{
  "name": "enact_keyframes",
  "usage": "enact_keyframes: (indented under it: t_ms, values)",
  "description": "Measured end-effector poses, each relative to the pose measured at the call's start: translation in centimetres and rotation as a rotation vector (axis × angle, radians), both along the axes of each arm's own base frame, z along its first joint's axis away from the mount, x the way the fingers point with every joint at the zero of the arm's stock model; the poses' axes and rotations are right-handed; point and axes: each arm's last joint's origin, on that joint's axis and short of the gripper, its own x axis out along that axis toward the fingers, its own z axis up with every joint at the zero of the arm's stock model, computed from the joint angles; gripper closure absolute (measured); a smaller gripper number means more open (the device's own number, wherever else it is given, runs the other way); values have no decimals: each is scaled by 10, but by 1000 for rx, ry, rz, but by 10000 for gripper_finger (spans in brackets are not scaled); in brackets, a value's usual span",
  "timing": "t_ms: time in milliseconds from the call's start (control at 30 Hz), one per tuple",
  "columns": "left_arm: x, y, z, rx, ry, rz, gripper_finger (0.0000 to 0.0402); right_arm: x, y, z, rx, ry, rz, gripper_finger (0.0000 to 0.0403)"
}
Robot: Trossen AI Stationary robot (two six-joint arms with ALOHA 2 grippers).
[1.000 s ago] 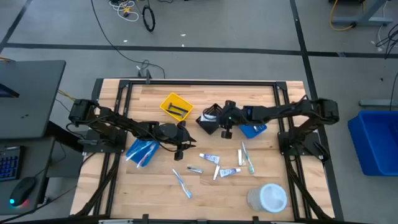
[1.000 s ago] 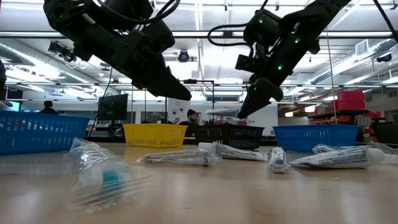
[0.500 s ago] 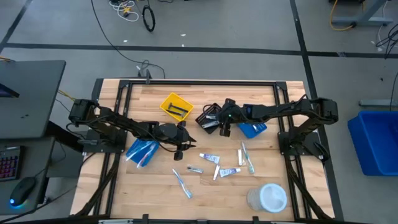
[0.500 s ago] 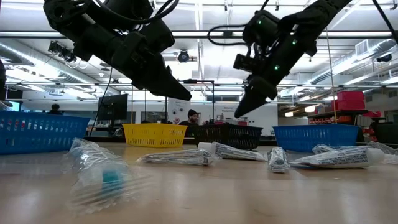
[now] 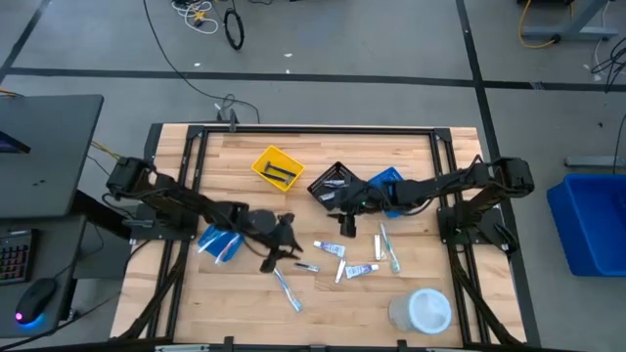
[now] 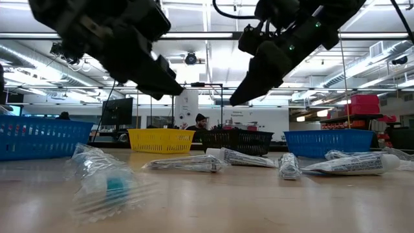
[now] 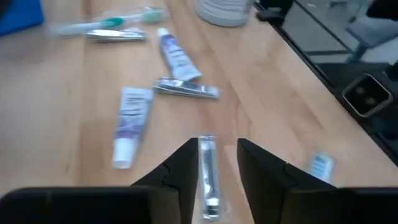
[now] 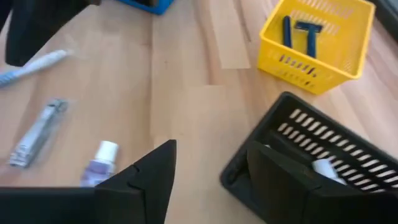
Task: Pick & Place Travel size toiletries
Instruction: Put the silver nail cutter into the right blue bin
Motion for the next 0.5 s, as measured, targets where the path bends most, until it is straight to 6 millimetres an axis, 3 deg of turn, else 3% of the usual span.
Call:
enact_keyframes:
  t_ms: [200, 500]
  values:
    - [-2, -26, -12, 76, 10, 9, 231, 0, 8, 0, 25, -9, 5, 207]
    - [10, -37, -58, 95, 108, 26, 179, 1, 16, 2, 116, -34, -45, 216]
